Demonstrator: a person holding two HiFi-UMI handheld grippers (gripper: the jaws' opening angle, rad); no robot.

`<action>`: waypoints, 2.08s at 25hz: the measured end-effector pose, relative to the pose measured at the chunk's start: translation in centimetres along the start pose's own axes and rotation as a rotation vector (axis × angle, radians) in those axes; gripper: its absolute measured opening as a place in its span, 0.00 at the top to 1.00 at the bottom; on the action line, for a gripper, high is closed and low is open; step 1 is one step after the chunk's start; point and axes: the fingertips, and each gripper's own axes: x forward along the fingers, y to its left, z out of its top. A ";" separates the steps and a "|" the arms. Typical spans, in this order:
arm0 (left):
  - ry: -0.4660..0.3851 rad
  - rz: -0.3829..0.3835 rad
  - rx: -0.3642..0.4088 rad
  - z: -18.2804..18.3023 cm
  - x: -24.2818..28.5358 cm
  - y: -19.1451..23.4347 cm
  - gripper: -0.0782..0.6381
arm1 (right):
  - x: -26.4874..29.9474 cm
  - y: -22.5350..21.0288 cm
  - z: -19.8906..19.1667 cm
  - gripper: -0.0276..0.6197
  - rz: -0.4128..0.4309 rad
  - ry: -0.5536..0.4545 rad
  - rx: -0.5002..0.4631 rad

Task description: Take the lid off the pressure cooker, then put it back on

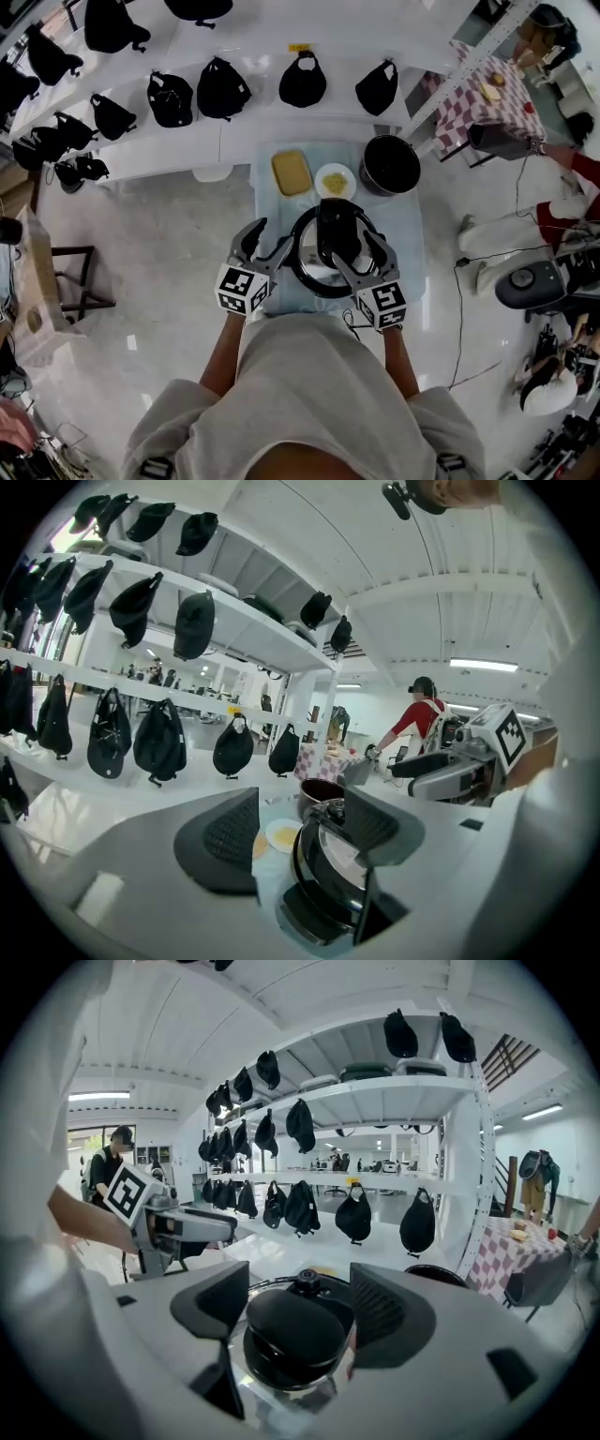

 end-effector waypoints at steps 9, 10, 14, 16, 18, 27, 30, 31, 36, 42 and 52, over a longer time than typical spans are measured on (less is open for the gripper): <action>0.013 0.047 -0.014 -0.4 1.2 0.4 0.52 | 1.3 2.5 -1.3 0.47 0.319 0.159 -0.182; 0.015 0.042 -0.012 -0.4 1.4 0.3 0.52 | 1.4 2.7 -1.7 0.47 0.352 0.196 -0.235; 0.026 0.024 -0.009 -0.8 1.9 -0.1 0.52 | 1.4 2.8 -2.5 0.47 0.439 0.327 -0.420; 0.030 0.019 -0.007 -0.9 1.9 -0.2 0.52 | 1.4 3.1 -2.9 0.47 0.482 0.372 -0.496; 0.029 0.018 -0.009 -0.9 1.9 0.0 0.52 | 1.4 3.5 -3.5 0.47 0.527 0.422 -0.563; 0.007 0.016 -0.028 -0.4 1.5 1.3 0.52 | 2.7 3.7 -5.9 0.47 0.657 0.635 -0.779; 0.005 0.014 -0.040 -0.5 1.3 1.4 0.52 | 2.8 3.8 -6.8 0.47 0.691 0.717 -0.825; 0.004 0.015 -0.044 -0.6 1.2 1.5 0.52 | 2.9 3.9 -7.0 0.47 0.702 0.740 -0.833; -0.003 0.029 -0.056 -0.5 0.8 2.1 0.52 | 3.7 3.3 -8.1 0.49 0.706 0.830 -0.839; -0.003 0.031 -0.057 -0.5 0.7 2.2 0.52 | 3.8 3.5 -8.5 0.53 0.724 0.894 -0.789; -0.007 0.010 -0.047 0.0 1.5 1.1 0.52 | 3.9 3.4 -8.4 0.54 0.701 0.918 -0.766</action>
